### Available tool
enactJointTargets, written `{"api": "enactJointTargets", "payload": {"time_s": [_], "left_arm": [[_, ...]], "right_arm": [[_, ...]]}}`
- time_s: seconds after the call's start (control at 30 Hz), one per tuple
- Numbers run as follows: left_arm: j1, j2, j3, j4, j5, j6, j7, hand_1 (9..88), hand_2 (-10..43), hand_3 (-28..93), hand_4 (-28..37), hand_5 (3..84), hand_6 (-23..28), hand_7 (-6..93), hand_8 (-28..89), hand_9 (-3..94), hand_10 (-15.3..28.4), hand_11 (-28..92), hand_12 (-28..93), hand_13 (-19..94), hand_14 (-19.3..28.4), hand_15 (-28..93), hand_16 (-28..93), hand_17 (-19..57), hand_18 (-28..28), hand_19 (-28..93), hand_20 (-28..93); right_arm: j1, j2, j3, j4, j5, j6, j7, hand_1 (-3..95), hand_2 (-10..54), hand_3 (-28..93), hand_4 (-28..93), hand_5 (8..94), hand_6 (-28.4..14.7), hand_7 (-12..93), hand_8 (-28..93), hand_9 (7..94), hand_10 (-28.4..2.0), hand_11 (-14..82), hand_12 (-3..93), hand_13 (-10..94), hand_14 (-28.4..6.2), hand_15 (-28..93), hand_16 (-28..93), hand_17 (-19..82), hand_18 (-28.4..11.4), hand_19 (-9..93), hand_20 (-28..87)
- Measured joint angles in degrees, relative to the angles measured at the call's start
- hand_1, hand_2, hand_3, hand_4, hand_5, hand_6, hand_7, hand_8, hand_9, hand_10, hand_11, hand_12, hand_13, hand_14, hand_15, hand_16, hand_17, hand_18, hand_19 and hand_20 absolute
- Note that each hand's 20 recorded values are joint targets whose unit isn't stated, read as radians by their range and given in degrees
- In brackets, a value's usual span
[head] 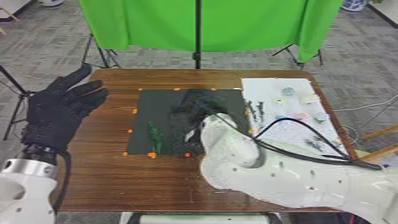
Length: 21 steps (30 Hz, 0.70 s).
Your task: Arrange flowers
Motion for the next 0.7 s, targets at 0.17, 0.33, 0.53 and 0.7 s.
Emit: {"api": "enactJointTargets", "payload": {"time_s": [0.17, 0.33, 0.53, 0.7], "left_arm": [[2.9, -0.57, -1.07, -0.77, 0.00, 0.64, 0.98, 21.7, 7.7, 78, -26.7, 36.0, 9.8, 15.2, -10, 33.4, 21.3, 29, 12, 24, 27.8, 50, -9, -7.6, 26.2, 62, 12], [4.6, -1.42, -1.58, -1.03, 0.00, 0.80, 1.29, 21.7, 7.8, 78, -26.6, 36.0, 9.9, 15.1, -10, 33.5, 21.3, 29, 12, 24, 27.9, 50, -9, -7.6, 26.2, 62, 12], [5.6, -2.54, -2.28, -1.34, 0.00, 1.21, 1.41, 21.7, 7.8, 78, -26.6, 36.1, 9.9, 15.1, -10, 33.4, 21.4, 28, 12, 24, 28.0, 50, -9, -7.6, 26.2, 62, 12], [5.6, -2.58, -2.28, -1.34, 0.00, 1.49, 1.62, 21.6, 7.9, 78, -26.5, 36.2, 9.9, 15.1, -10, 33.5, 21.3, 28, 12, 24, 27.9, 50, -9, -7.6, 26.2, 62, 12]], "right_arm": [[-5.4, 7.0, 9.1, -6.3, -3.4, -0.4, 0.0, 34.5, -6.4, 64, -27, 61.9, -3.7, 12, -12, 83.8, -15.0, 25.7, 16.5, 82, -9.8, 59, 16, 52, -19.7, 93, 29], [-15.6, 13.8, 19.9, -11.9, -8.7, -1.0, 2.3, 33.8, -5.8, 63, -26, 58.6, -4.5, 11, -12, 81.1, -16.9, 22.8, 15.1, 81, -11.6, 57, 15, 52, -19.3, 93, 19], [-28.0, 18.1, 32.8, -14.3, -9.3, -4.6, 4.9, 33.6, -5.4, 62, -26, 58.6, -4.4, 11, -12, 81.2, -17.1, 22.3, 15.0, 81, -11.8, 57, 14, 52, -19.6, 93, 18], [-35.1, 20.2, 38.1, -15.7, -13.4, -7.3, 6.7, 33.5, -5.3, 61, -25, 57.9, -5.0, 10, -11, 82.9, -17.2, 22.3, 15.1, 82, -11.6, 56, 14, 54, -19.5, 93, 18]]}}
